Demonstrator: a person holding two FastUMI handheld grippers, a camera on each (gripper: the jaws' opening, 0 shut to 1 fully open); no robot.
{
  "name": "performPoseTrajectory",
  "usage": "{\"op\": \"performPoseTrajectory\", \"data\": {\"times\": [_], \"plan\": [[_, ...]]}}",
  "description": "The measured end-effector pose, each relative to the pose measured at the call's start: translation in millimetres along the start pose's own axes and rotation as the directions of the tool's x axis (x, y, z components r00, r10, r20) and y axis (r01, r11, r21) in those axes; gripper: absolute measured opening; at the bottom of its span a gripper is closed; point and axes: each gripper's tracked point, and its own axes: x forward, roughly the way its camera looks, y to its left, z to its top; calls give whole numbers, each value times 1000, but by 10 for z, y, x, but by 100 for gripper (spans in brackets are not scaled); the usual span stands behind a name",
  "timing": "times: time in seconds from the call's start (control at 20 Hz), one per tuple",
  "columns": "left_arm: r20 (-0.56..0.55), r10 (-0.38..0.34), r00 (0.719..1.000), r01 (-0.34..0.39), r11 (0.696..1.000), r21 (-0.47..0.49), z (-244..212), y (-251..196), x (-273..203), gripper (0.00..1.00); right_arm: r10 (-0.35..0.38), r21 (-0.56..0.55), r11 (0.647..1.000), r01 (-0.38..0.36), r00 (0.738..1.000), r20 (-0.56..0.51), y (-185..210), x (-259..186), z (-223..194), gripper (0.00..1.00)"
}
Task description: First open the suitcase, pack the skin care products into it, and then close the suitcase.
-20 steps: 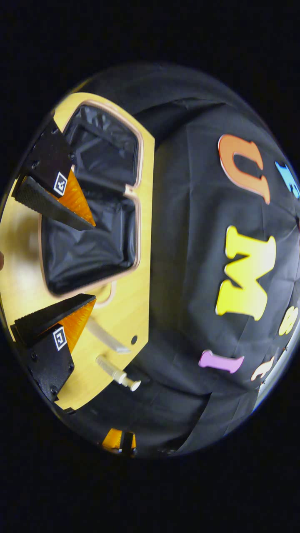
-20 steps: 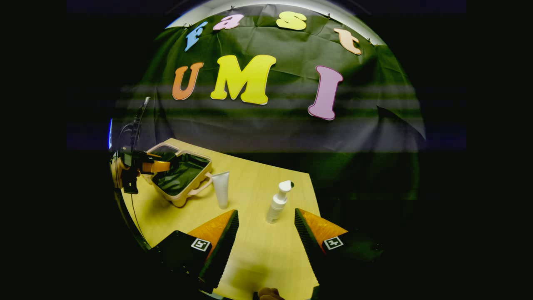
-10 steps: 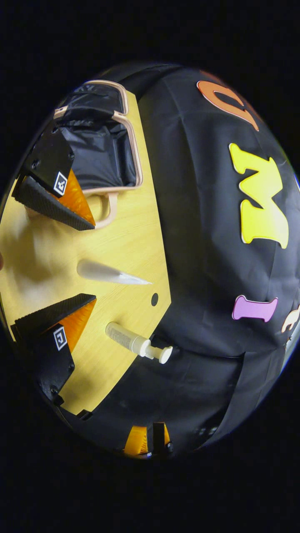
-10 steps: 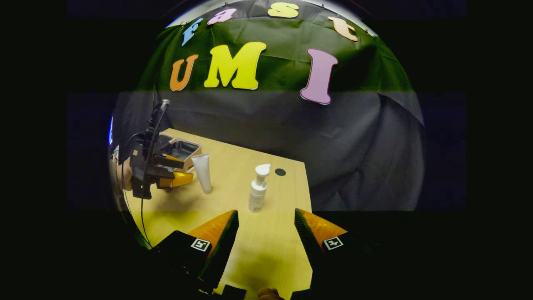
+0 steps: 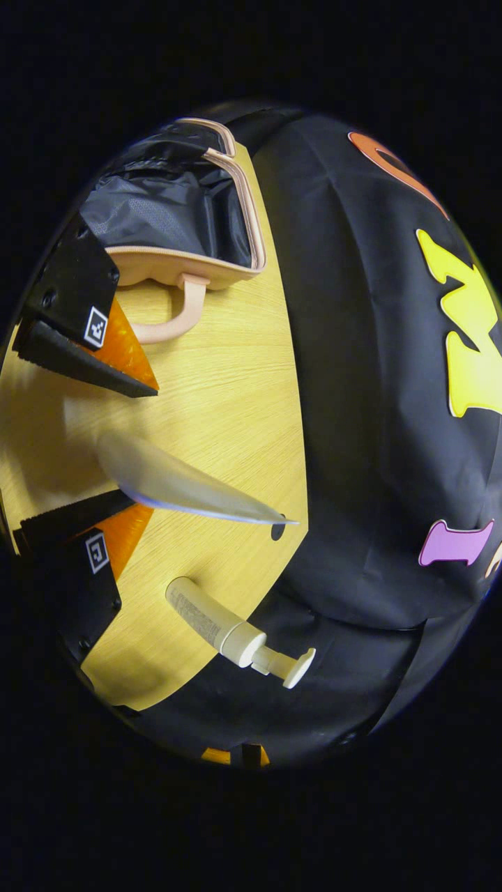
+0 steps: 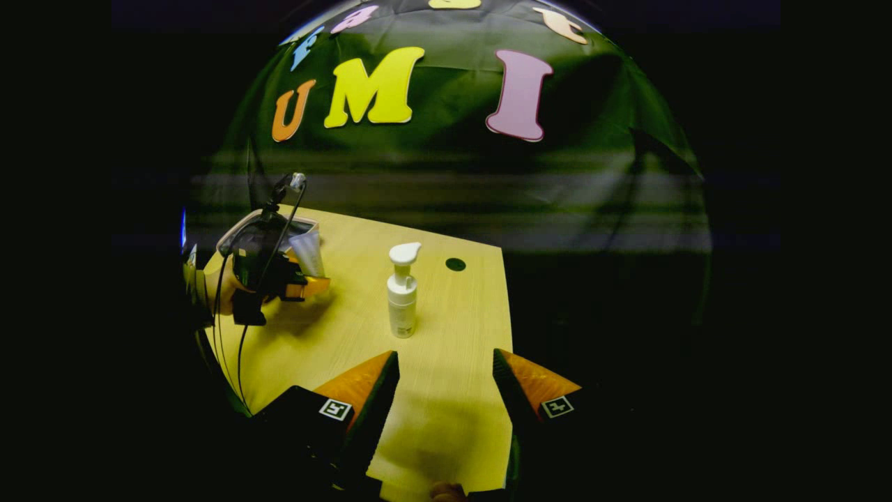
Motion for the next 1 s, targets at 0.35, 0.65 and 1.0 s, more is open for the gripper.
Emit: {"op": "performPoseTrajectory", "data": {"times": [0.35,0.65,1.0], "plan": [[-32,30,999,-28,997,68,3,-16,-44,44,44,12,999,-44,999,10,197,205,86,80],[-24,-74,997,75,997,34,35,-243,-733,42,65,-10,998,-64,997,39,435,413,202,80],[-28,-45,999,47,997,61,-93,-121,-1807,42,26,-10,1000,-26,998,56,678,1155,409,80]]}}
